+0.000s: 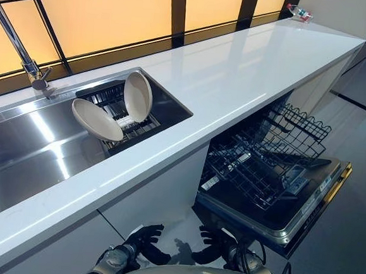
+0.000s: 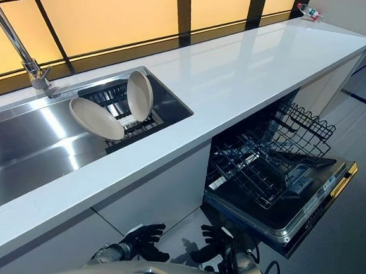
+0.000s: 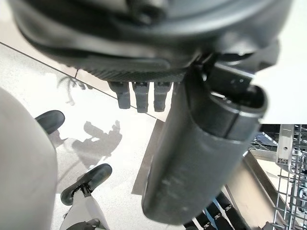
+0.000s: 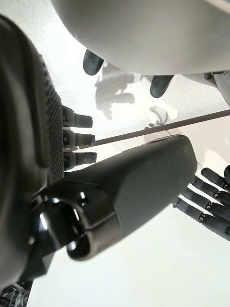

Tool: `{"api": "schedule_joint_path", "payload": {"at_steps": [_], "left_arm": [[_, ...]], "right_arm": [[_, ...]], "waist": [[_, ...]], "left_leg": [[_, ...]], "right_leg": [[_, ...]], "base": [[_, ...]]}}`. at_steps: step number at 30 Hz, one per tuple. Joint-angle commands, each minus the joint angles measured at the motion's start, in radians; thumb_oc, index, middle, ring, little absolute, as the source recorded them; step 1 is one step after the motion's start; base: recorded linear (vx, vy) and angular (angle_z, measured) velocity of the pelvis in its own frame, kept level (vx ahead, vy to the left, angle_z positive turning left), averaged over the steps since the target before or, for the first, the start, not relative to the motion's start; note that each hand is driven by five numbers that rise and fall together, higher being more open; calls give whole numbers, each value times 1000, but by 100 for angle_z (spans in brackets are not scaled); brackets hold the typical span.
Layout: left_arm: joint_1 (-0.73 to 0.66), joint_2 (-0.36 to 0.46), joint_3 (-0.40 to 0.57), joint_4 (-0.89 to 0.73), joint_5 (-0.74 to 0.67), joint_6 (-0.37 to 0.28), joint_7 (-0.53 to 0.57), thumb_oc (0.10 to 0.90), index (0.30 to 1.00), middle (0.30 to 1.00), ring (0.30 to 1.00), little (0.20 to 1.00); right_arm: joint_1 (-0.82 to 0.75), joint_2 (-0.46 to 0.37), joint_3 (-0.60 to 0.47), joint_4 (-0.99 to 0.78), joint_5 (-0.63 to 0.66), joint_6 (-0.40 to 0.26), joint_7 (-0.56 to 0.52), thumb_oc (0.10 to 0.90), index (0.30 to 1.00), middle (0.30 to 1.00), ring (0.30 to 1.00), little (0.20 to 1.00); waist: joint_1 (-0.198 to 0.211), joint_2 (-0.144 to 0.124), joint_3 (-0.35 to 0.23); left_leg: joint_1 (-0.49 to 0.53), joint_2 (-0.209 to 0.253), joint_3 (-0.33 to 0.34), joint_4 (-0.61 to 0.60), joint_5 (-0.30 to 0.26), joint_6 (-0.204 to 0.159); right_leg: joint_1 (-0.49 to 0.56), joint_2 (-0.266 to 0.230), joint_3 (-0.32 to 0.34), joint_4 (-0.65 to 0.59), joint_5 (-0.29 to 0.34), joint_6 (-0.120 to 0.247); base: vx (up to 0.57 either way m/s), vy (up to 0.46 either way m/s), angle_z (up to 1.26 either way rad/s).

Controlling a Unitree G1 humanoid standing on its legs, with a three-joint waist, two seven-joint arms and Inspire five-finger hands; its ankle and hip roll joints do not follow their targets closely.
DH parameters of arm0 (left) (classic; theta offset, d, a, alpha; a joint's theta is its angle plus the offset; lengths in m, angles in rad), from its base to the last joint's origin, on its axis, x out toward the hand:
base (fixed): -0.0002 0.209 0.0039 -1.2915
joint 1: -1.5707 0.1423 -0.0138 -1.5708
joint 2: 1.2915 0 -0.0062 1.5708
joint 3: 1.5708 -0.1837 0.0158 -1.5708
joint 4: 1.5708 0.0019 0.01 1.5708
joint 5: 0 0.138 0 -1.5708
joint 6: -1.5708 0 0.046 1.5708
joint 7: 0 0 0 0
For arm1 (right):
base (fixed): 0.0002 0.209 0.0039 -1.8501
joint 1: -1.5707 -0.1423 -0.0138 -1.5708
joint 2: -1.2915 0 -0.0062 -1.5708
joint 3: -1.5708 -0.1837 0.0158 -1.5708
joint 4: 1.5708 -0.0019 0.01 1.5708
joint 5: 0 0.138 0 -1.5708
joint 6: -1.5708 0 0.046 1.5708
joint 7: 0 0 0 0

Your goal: Pick up plates and place into dishwasher.

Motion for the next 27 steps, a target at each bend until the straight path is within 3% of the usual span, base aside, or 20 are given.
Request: {"api": "schedule_joint_path", "payload": {"at_steps": [1, 27], "left_arm": [[-76, -26, -11, 60, 19, -40, -22, 800, 900, 900, 900, 900], [-81, -33, -29, 74, 71, -15, -5, 800, 900, 900, 900, 900]], "right_arm": [[-60, 3, 44, 31, 16, -30, 12, 800, 900, 900, 900, 900], [-67, 13, 55, 55, 7, -12, 34, 800, 900, 900, 900, 900]], "waist": [[18, -14, 38], [21, -13, 37]], "left_leg": [[-28, -11, -53, 5, -19, 11], [-28, -10, -55, 5, -19, 11]], "right_leg": [[30, -5, -43, 9, 14, 30], [30, -4, -46, 9, 12, 29]], "base": [[0, 0, 0], [0, 0, 0]]}}
